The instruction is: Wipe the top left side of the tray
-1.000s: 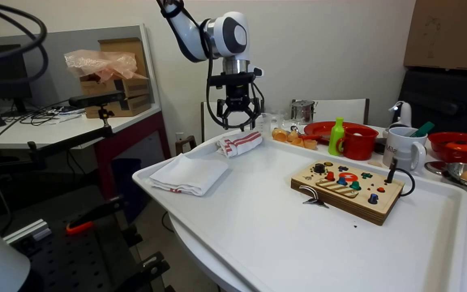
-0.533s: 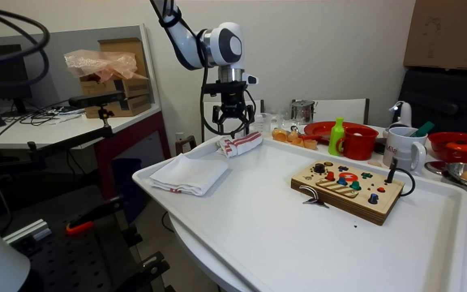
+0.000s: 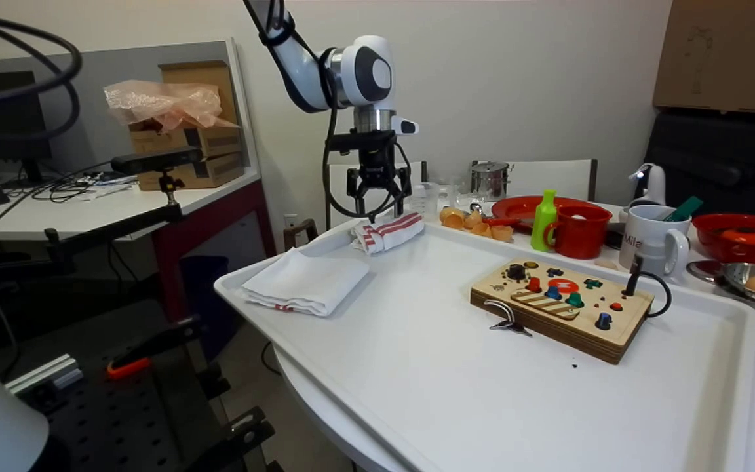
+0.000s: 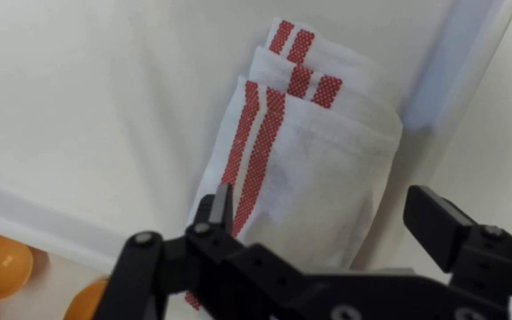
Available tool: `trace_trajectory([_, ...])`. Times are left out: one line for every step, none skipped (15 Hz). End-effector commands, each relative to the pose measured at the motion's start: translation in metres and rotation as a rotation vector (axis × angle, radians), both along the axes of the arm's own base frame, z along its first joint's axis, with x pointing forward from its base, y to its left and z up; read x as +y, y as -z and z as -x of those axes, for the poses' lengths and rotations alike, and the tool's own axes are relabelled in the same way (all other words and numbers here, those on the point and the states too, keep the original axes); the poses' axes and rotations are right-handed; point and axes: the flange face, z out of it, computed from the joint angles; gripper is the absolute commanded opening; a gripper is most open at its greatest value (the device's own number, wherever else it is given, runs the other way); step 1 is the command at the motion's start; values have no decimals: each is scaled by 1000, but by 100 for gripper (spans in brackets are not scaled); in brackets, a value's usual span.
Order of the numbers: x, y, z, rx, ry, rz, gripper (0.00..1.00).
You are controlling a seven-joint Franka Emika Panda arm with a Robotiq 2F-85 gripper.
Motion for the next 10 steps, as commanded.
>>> trace_trajectory([6,12,-10,-5,63,-7,67])
trace_trajectory([7,14,-11,-4,71,-6,58])
trace_trajectory([7,17,-12,-5,80,-4,51])
trace_trajectory([7,19,-13,-7,85,-3,44])
trace_trajectory([7,20,-15,-8,91,0,35])
trace_trajectory([7,21,-16,-10,95,3,27])
trace_trajectory([7,21,-17,-11,98,5,19])
trace_trajectory([8,22,-18,-12,101,8,12])
trace_trajectory([7,24,-17,-10,101,10,3])
trace_trajectory([8,24,-17,-8,100,14,8])
